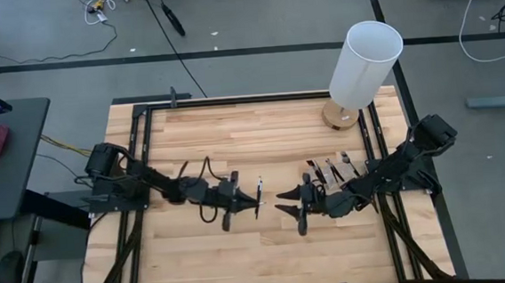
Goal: Put items in baskets/containers
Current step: Put the black eyeshadow brush into the transparent organizer
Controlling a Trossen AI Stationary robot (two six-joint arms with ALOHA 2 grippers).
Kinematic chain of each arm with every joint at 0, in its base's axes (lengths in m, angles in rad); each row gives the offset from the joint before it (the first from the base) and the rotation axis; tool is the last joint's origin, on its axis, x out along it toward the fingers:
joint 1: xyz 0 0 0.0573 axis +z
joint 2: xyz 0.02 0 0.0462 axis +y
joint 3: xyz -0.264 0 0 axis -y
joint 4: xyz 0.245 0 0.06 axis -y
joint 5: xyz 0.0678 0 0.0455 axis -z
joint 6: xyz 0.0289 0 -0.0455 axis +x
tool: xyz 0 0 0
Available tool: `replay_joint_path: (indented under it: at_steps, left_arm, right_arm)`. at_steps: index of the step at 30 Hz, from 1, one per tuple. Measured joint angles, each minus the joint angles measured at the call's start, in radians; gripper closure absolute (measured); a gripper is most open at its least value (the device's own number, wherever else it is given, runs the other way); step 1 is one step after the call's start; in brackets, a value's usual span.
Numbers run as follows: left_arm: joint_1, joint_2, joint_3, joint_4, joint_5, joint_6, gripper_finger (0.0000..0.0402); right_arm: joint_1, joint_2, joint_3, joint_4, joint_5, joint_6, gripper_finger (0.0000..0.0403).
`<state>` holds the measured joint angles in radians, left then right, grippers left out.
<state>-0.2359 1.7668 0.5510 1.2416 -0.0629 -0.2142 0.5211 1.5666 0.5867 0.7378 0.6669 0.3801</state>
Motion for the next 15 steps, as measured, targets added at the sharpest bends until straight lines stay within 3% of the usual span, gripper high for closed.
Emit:
replay_joint_path:
  at_steps: [6, 15]
  left_arm:
    - [-0.003, 0.0, 0.05, -0.005, -0.024, 0.11, 0.0388]
    - [-0.011, -0.001, 0.058, -0.009, -0.035, 0.148, 0.0387]
  right_arm:
    - [0.024, 0.1, 0.027, 0.101, 0.013, -0.02, 0.0227]
    - [0.039, 0.222, 0.173, 0.142, 0.257, -0.13, 0.0229]
